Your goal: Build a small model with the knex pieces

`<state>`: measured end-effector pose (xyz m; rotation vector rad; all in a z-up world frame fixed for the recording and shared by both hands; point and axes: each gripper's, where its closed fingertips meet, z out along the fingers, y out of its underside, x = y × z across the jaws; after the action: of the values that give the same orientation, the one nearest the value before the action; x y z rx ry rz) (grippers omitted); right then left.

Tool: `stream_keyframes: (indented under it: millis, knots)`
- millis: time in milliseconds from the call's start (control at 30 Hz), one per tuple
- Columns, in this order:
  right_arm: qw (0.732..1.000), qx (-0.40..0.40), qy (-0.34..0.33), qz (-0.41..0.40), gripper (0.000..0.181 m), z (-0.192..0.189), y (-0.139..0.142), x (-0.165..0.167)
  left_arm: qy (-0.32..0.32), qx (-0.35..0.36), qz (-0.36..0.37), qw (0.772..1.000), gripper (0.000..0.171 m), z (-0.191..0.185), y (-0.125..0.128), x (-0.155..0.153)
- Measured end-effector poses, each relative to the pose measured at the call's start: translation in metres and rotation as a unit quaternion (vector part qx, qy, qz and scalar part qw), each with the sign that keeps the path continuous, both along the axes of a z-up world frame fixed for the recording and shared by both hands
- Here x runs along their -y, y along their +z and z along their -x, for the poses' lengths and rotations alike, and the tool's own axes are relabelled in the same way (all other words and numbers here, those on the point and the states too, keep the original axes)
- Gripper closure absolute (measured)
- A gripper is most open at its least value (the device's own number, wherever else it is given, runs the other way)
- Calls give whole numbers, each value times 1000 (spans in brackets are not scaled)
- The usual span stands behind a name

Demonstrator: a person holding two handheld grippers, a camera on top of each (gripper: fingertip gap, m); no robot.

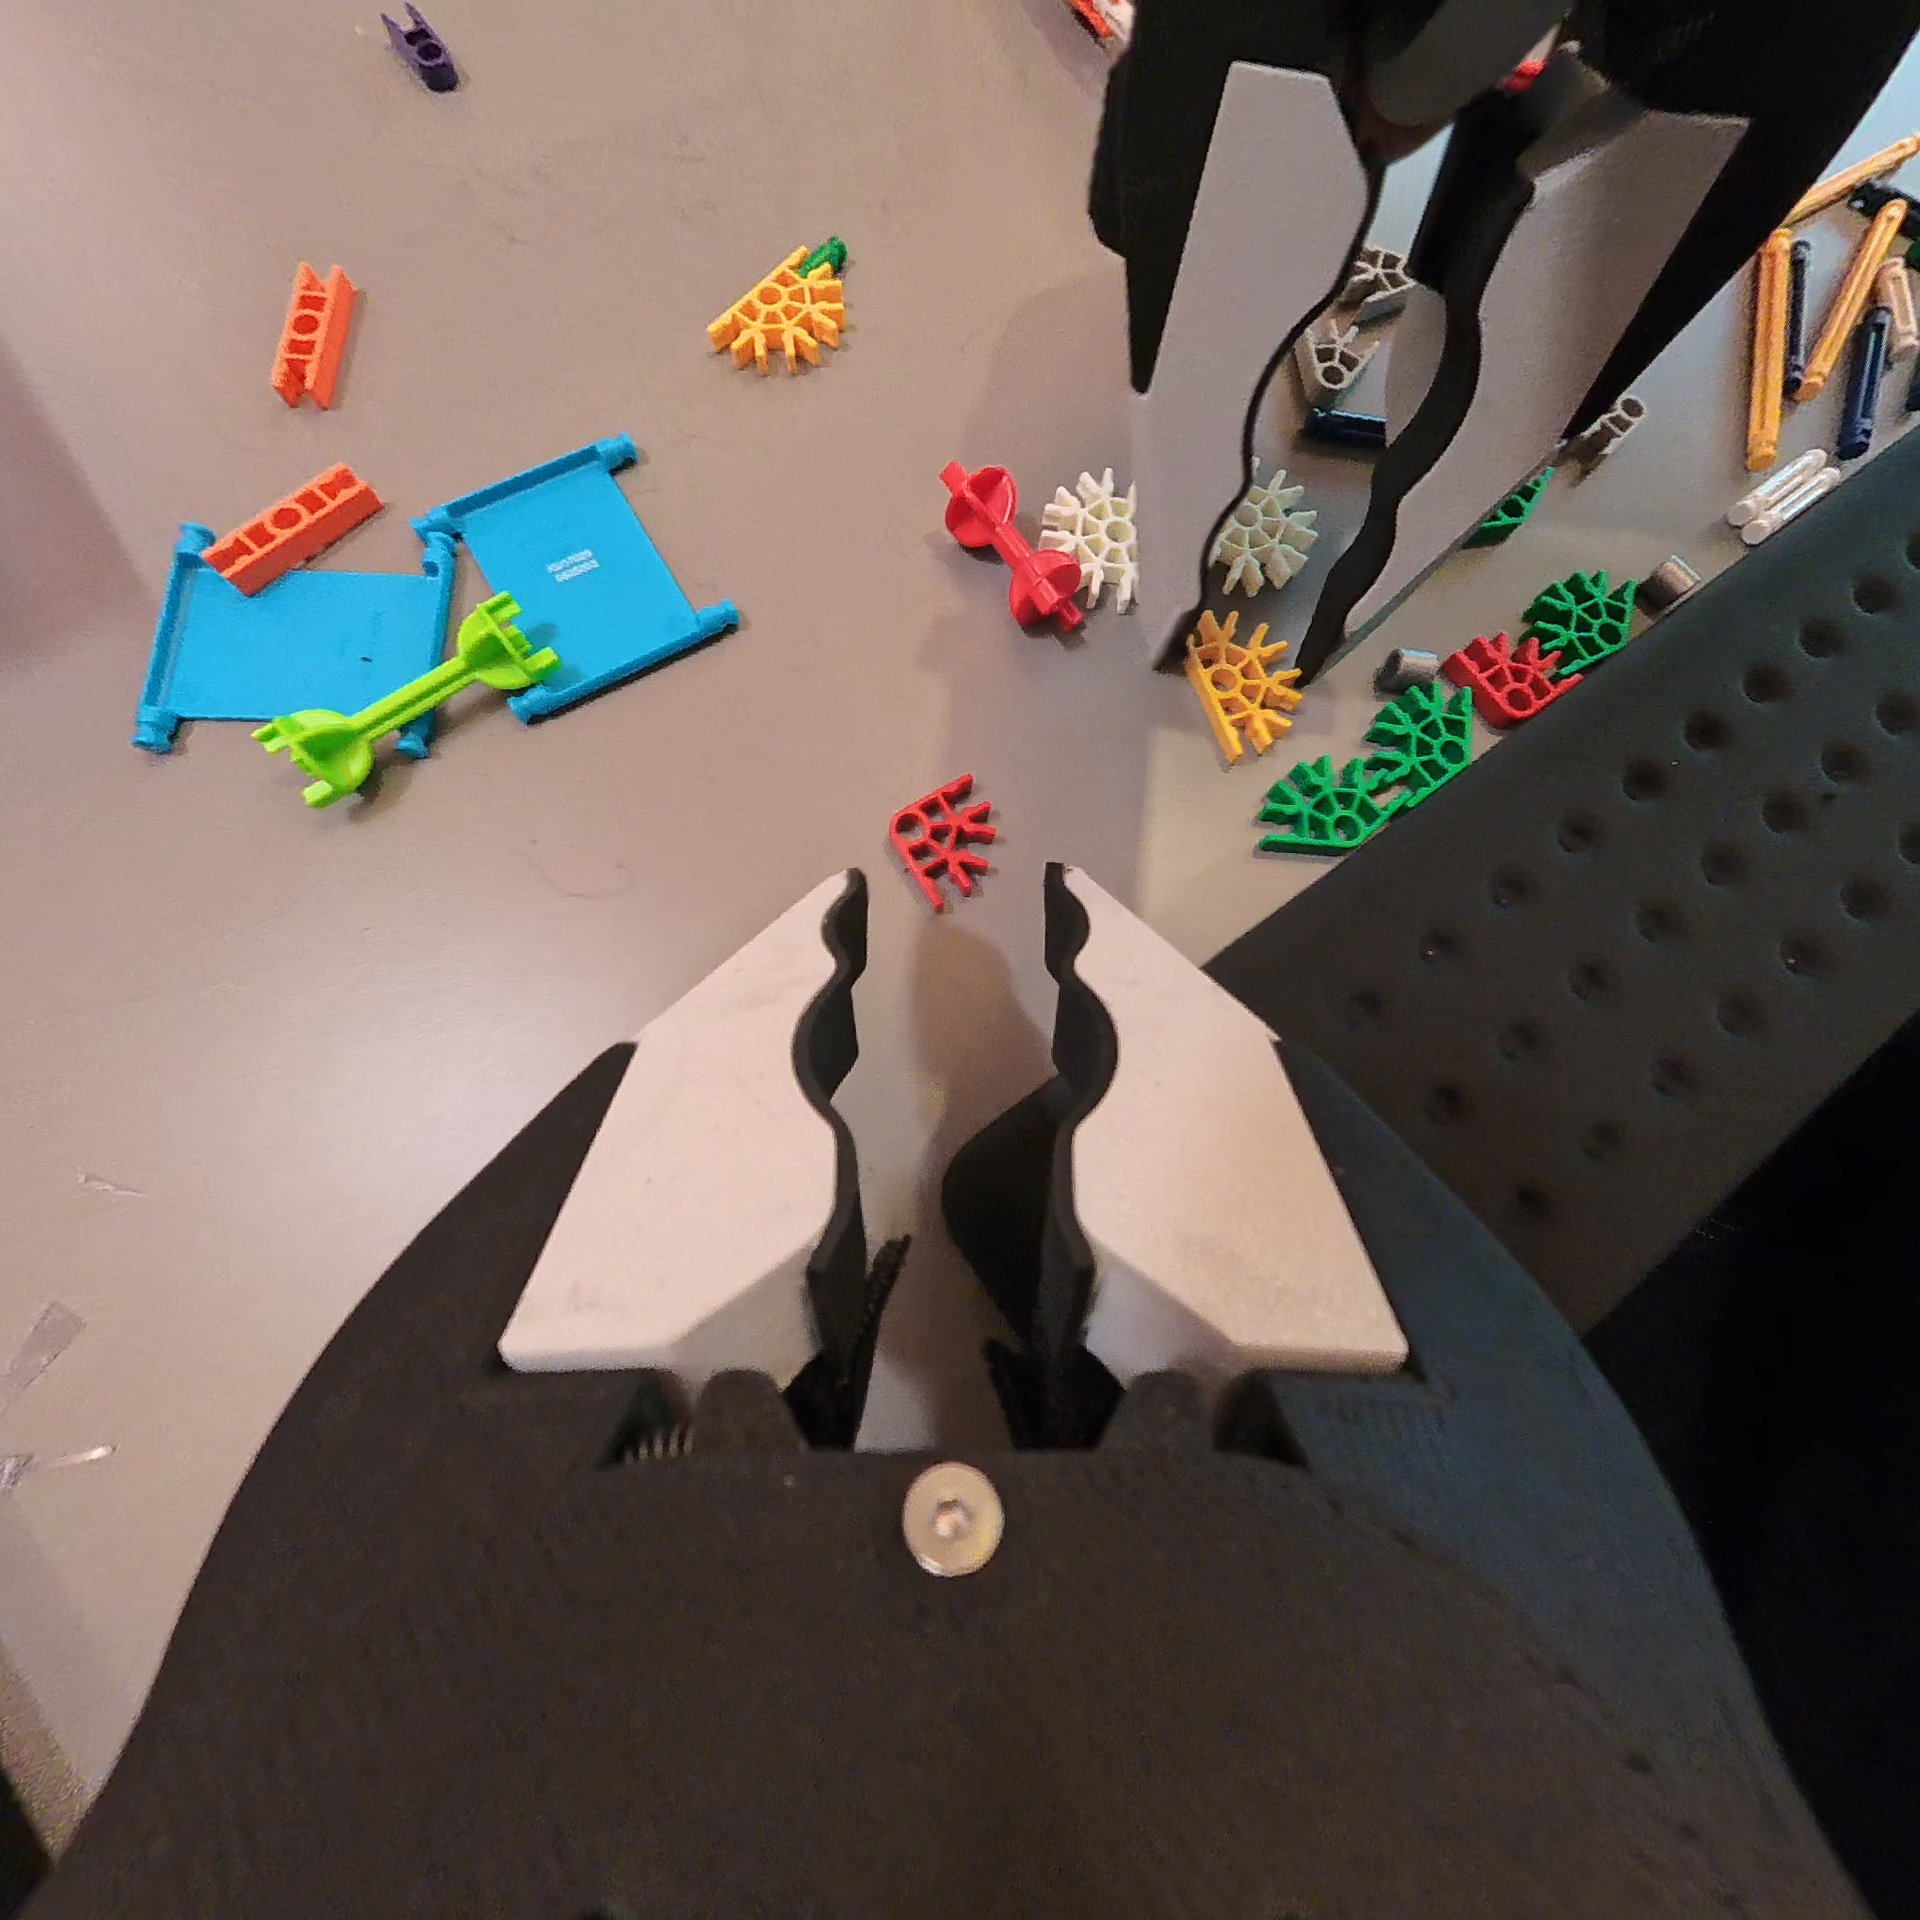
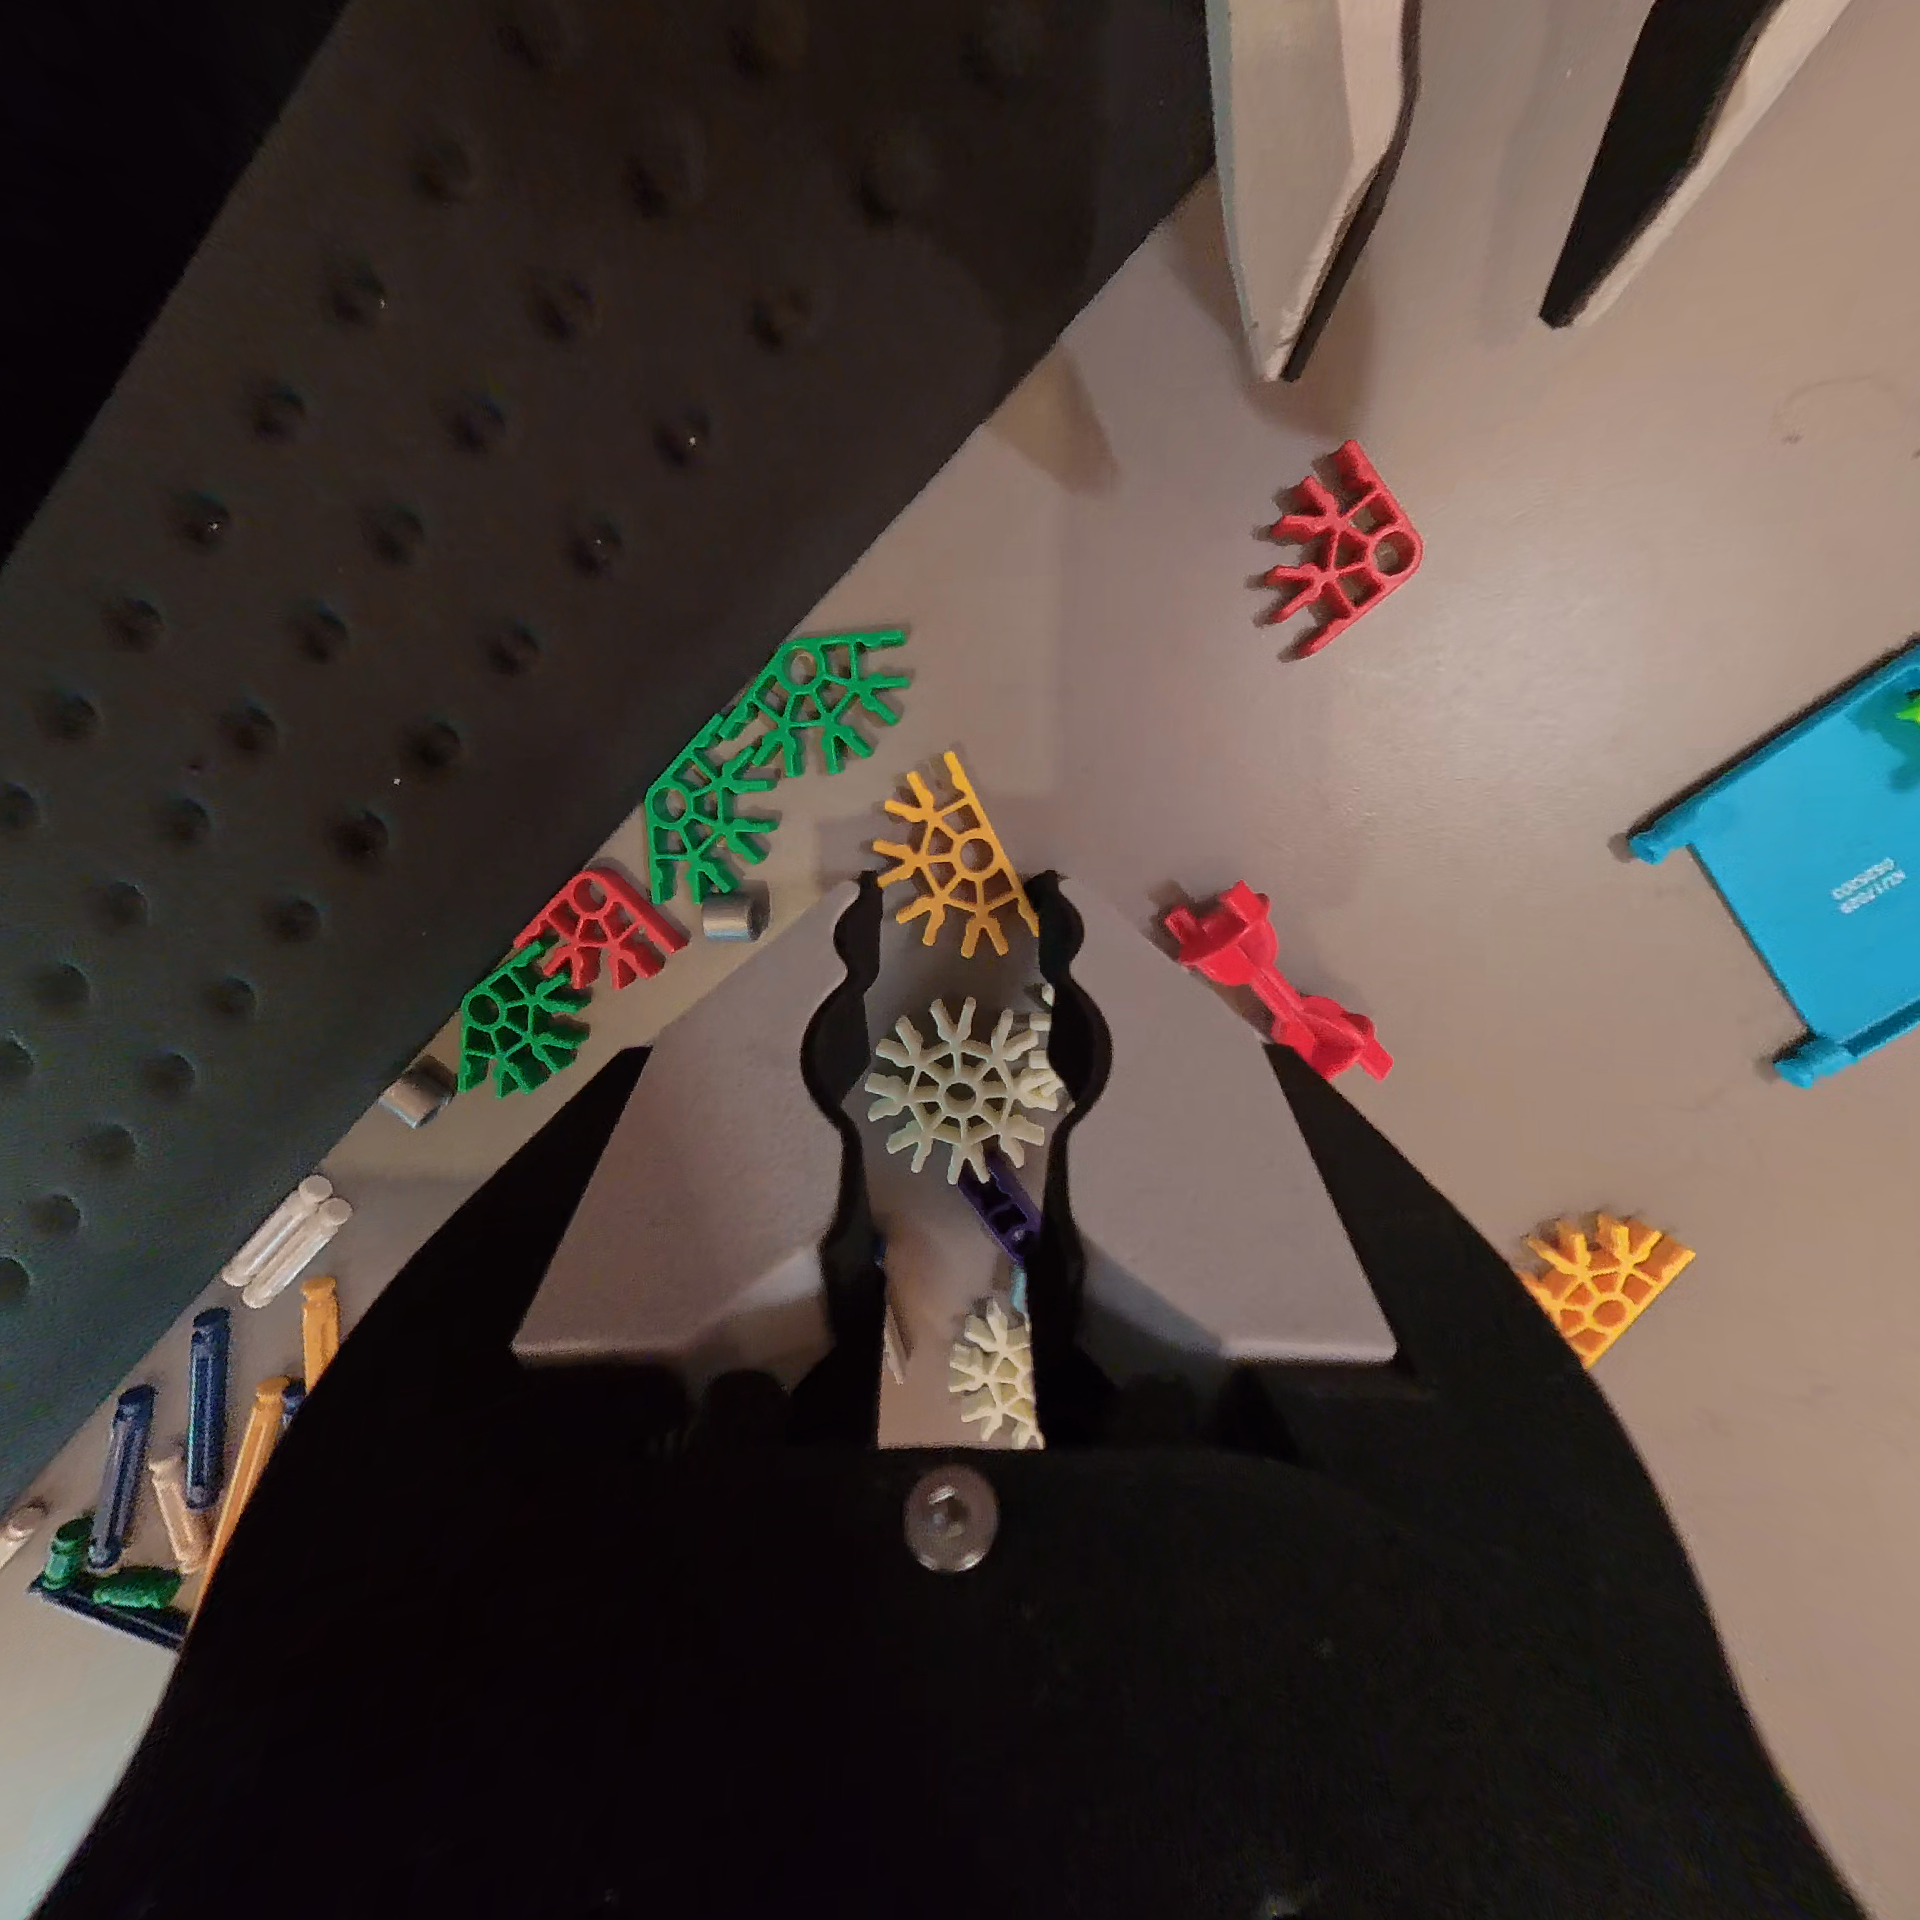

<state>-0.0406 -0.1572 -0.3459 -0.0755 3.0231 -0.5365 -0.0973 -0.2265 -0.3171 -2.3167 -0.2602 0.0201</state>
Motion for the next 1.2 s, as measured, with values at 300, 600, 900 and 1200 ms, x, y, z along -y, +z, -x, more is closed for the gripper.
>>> stream_keyframes:
  millis: [300,600,900,1200]
  knots:
    - [987,12,-144,73,181,30,43,-25,-10,-25,-22,999,142,31,21,-24]
    - [995,-5,-95,22,143,22,16,-21,-26,-19,-11,999,141,34,12,-38]
    - [997,-12,-74,8,159,31,-1,-18,-12,-15,-22,1000,142,34,11,-32]
    - [971,-12,-224,84,159,73,55,-42,-48,-33,-34,998,144,51,23,-66]
